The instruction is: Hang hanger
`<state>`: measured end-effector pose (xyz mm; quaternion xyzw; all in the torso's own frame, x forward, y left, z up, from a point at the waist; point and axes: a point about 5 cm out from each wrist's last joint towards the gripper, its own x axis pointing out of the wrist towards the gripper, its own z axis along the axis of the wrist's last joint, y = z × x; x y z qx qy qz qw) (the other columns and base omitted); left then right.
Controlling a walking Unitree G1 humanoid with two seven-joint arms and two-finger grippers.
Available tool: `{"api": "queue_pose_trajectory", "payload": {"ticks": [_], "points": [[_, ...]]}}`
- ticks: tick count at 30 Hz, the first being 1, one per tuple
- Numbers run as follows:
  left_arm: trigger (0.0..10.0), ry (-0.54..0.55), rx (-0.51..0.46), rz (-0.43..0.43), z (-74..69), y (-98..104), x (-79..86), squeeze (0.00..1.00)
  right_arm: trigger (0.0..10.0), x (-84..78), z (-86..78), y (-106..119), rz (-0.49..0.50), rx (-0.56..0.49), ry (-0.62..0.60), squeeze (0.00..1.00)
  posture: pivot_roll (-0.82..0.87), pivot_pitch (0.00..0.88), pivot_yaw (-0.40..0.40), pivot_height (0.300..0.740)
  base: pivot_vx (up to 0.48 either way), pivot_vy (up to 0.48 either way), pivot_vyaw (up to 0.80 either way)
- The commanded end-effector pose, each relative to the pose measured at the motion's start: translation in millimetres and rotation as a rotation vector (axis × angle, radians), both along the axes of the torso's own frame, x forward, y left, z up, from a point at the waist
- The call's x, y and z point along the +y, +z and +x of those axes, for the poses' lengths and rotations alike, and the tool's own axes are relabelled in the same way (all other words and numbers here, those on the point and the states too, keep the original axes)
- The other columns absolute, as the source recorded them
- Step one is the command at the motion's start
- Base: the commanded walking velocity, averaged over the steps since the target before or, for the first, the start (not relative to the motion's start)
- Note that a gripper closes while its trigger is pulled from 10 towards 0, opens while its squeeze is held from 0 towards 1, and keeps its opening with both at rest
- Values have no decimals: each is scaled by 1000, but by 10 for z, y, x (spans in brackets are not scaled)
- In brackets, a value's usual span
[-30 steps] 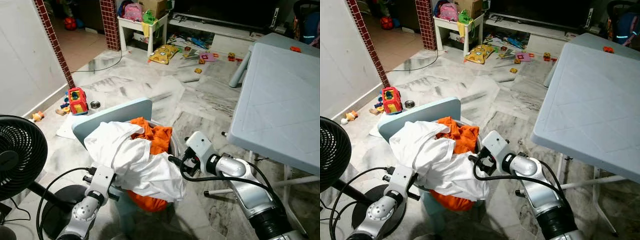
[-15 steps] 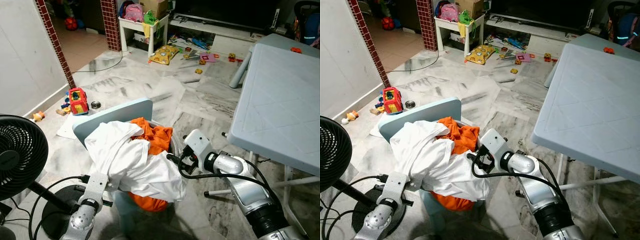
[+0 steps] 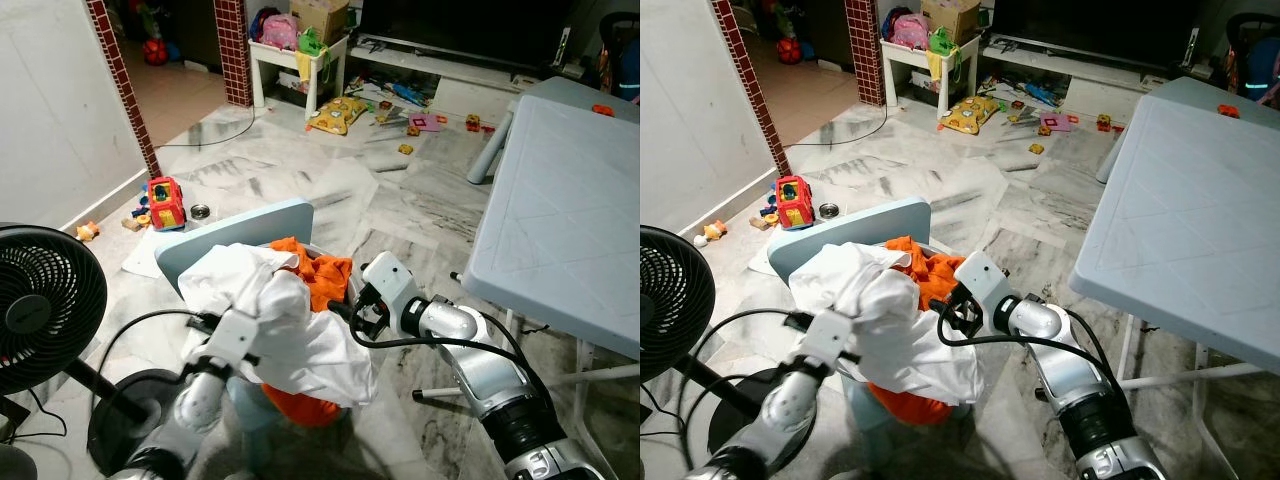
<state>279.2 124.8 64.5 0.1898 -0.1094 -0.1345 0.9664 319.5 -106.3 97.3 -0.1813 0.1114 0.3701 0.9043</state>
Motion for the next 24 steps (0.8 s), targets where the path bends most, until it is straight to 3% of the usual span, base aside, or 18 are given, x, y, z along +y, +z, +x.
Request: {"api": "queue_pose_trajectory", "payload": {"ticks": [1, 5, 6, 7, 8, 12, 14, 18, 21, 22, 24], "points": [[0, -144, -197, -90, 61, 729, -308, 0, 10000, 22, 50, 50, 8, -24, -16, 0, 18, 0, -26, 740, 0, 0, 0], [0, -236, -290, -86, 169, 1124, -573, 0, 10000, 31, 101, 98, 42, -41, -65, 0, 13, 0, -15, 740, 0, 0, 0], [0, -236, -290, -86, 169, 1124, -573, 0, 10000, 31, 101, 98, 42, -41, -65, 0, 13, 0, -15, 740, 0, 0, 0], [0, -281, -351, -65, 347, 1453, -713, 0, 10000, 21, 131, 111, 60, -49, -103, 0, 17, 0, -12, 740, 0, 0, 0], [0, -300, -367, -58, 408, 1571, -754, 0, 10000, 12, 146, 104, 61, -53, -126, 0, 18, 0, -10, 740, 0, 0, 0], [0, -349, -383, -23, 446, 1740, -787, 0, 10000, -6, 166, 76, 57, -59, -164, 0, 19, 0, -1, 740, 0, 0, 0], [0, -369, -343, -31, 424, 1884, -762, 0, 10000, -64, 199, 59, 69, -63, -246, 0, 15, 0, 12, 740, 0, 0, 0], [0, -358, -319, -55, 439, 1869, -709, 0, 10000, -137, 218, 60, 103, -61, -324, 0, 12, 0, 14, 740, 0, 0, 0], [0, -272, -202, -100, 440, 1605, -534, 0, 10000, -224, 230, 91, 148, -89, -413, 0, 6, 0, 14, 740, 0, 0, 0], [0, -194, -129, -112, 339, 1332, -384, 0, 10000, -321, 233, 109, 184, -100, -491, 0, 6, 0, 10, 740, 0, 0, 0], [0, -146, -63, -121, 238, 1138, -296, 0, 10000, -396, 231, 116, 201, -107, -546, 0, 8, 0, 3, 740, 0, 0, 0]]}}
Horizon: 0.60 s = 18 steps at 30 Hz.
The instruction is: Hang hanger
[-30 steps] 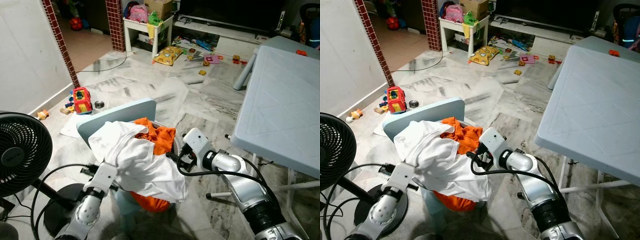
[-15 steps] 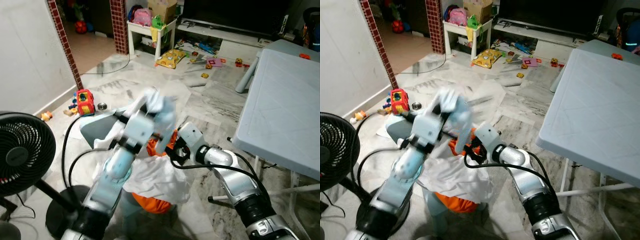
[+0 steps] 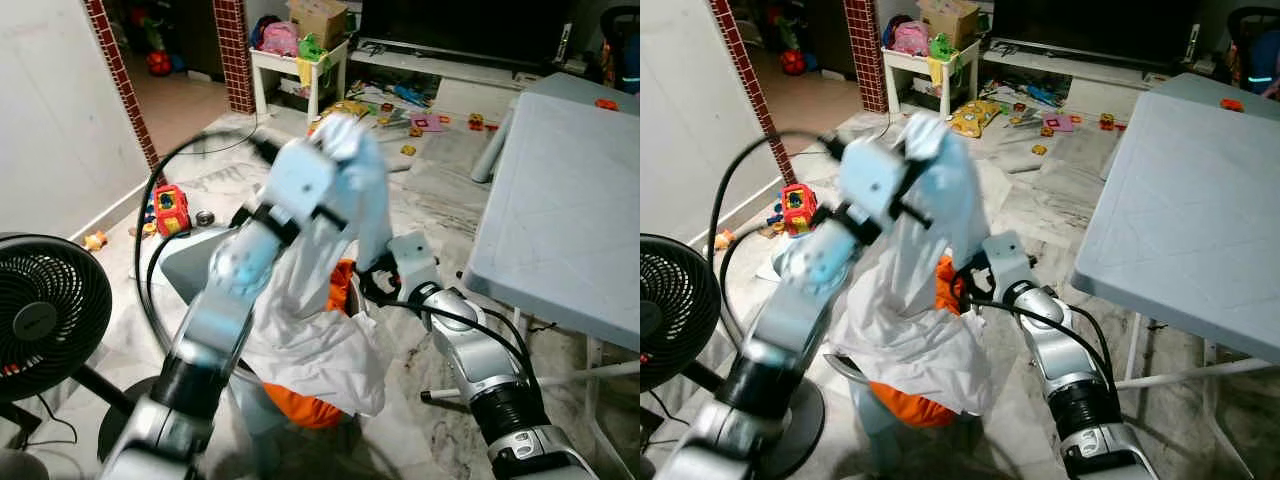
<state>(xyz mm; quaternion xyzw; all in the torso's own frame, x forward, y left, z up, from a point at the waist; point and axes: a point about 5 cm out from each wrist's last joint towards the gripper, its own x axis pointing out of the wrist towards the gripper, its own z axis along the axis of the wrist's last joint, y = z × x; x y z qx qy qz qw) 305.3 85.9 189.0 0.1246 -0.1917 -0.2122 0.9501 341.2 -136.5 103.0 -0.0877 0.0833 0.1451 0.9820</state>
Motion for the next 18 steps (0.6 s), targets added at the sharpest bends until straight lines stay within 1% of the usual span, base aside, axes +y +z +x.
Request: {"api": "queue_pose_trajectory", "payload": {"ticks": [1, 2, 3, 4, 5, 6, 7, 8, 9, 10, 11, 12, 13, 14, 16, 18], "points": [[0, 66, 108, -8, -80, -209, 126, 0, 10000, -130, 11, 56, 29, -27, -87, 0, 9, 0, 1, 740, 0, 0, 0], [0, 90, 167, -27, -153, -329, 169, 0, 10000, -171, 6, 55, 31, -28, -108, 0, 12, 0, -7, 740, 0, 0, 0], [1216, 112, 265, -55, -285, -509, 225, 0, 10000, -233, -4, 58, 28, -33, -134, 0, 19, 0, -20, 740, 0, 0, 0], [1216, 112, 265, -55, -285, -509, 225, 0, 10000, -233, -4, 58, 28, -33, -134, 0, 19, 0, -20, 740, 0, 0, 0], [2745, 127, 336, -67, -389, -638, 268, 0, 10000, -269, -11, 65, 18, -39, -142, 0, 26, 0, -32, 740, 0, 0, 0], [3647, 169, 358, -83, -426, -691, 324, 0, 10000, -278, -12, 67, 16, -39, -140, 0, 27, 0, -34, 740, 0, 0, 0], [3647, 219, 383, -98, -456, -749, 404, 0, 10000, -281, -13, 68, 16, -36, -136, 0, 29, 0, -39, 740, 0, 0, 0], [3647, 219, 383, -98, -456, -749, 404, 0, 10000, -281, -13, 68, 16, -36, -136, 0, 29, 0, -39, 740, 0, 0, 0], [6431, 294, 441, -119, -508, -851, 532, 0, 10000, -277, -8, 69, 15, -31, -127, 0, 35, 2, -50, 740, 0, 0, 0], [6431, 333, 478, -119, -532, -909, 603, 0, 10000, -268, -2, 72, 16, -30, -122, 0, 36, 4, -53, 740, 0, 0, 0], [6902, 361, 509, -113, -550, -955, 652, 0, 10000, -261, 3, 77, 18, -29, -117, 0, 42, 11, -58, 740, 0, 0, 0], [6902, 380, 531, -107, -574, -976, 680, 0, 10000, -257, 5, 81, 20, -29, -118, 0, 42, 11, -58, 740, 0, 0, 0], [10000, 408, 557, -123, -585, -995, 736, 0, 10000, -218, 15, 90, 26, -29, -104, 0, 44, 13, -60, 740, 0, 0, 0], [10000, 408, 557, -123, -585, -995, 736, 0, 10000, -218, 15, 90, 26, -29, -104, 0, 44, 13, -60, 740, 0, 0, 0], [10000, 427, 615, -114, -599, -1019, 767, 0, 10000, -176, 20, 96, 26, -25, -86, 0, 39, 21, -58, 740, 0, 0, 0], [10000, 427, 625, -113, -603, -1024, 766, 0, 10000, -170, 20, 96, 26, -24, -83, 0, 39, 21, -58, 740, 0, 0, 0]]}}
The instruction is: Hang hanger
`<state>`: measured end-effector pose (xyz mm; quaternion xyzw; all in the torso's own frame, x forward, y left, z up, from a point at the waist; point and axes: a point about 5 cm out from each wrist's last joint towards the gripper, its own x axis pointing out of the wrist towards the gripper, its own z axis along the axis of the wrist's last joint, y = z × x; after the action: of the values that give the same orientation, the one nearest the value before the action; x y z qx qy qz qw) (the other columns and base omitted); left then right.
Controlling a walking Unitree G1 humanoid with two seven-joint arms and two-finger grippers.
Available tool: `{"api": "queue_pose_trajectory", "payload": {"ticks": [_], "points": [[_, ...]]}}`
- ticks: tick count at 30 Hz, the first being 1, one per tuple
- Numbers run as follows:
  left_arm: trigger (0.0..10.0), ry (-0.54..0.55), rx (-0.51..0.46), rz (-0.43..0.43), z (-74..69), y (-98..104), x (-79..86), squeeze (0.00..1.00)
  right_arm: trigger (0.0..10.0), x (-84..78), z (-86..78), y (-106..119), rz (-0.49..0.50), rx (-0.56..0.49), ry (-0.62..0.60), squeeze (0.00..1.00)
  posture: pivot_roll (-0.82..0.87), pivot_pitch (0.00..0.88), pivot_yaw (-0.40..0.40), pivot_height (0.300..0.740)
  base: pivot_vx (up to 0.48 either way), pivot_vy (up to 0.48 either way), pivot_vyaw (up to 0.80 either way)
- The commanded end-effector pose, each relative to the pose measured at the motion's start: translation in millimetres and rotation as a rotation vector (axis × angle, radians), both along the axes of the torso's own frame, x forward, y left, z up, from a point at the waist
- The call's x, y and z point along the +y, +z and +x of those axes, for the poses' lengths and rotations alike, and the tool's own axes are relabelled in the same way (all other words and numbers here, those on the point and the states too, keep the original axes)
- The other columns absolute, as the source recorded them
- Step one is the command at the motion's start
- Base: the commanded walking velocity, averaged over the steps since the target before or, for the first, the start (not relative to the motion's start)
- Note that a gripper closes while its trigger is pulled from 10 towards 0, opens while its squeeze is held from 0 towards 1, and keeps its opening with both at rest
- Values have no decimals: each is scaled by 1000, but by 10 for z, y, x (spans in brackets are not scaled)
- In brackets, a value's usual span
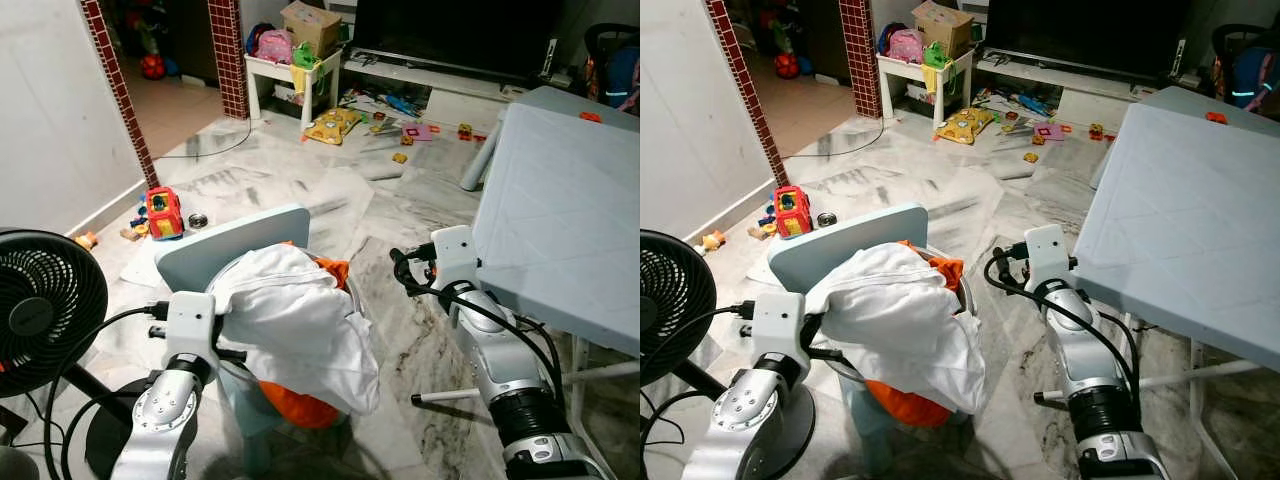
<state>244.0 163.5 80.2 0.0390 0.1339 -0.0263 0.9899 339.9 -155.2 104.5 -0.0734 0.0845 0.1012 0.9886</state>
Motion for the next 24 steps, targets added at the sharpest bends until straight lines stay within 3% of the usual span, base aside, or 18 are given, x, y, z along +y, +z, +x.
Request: {"api": "queue_pose_trajectory", "payload": {"ticks": [1, 2, 3, 9, 10, 11, 24], "points": [[10000, -20, 6, -16, -4, 55, -32, 0, 10000, 28, 30, 90, 5, -23, 13, 0, 31, 27, -50, 740, 0, 0, 0], [10000, -31, 15, -14, -10, 50, -45, 216, 10000, 26, 27, 92, 6, -22, 14, 0, 30, 28, -49, 740, 0, 0, 0], [10000, -35, 23, -20, -19, 50, -57, 1000, 10000, 22, 21, 91, 7, -19, 14, 0, 26, 31, -46, 740, 0, 0, 0], [10000, -82, 40, 4, -21, 82, -132, 1000, 10000, -15, -7, 72, 3, -8, 10, 0, 18, 36, -44, 740, 0, 0, 0], [10000, -103, 37, 29, -32, 109, -155, 235, 10000, -19, -11, 71, 0, -6, 10, 0, 17, 39, -47, 740, 0, 0, 0], [10000, -112, 38, 38, -43, 119, -167, 0, 10000, -20, -10, 73, -1, -5, 10, 0, 17, 40, -48, 740, 0, 0, 0], [10000, -134, -1, 174, -202, 288, -188, 0, 10000, 2, 28, 106, -14, -5, 29, 0, 30, 46, -55, 740, 0, 0, 0]]}}
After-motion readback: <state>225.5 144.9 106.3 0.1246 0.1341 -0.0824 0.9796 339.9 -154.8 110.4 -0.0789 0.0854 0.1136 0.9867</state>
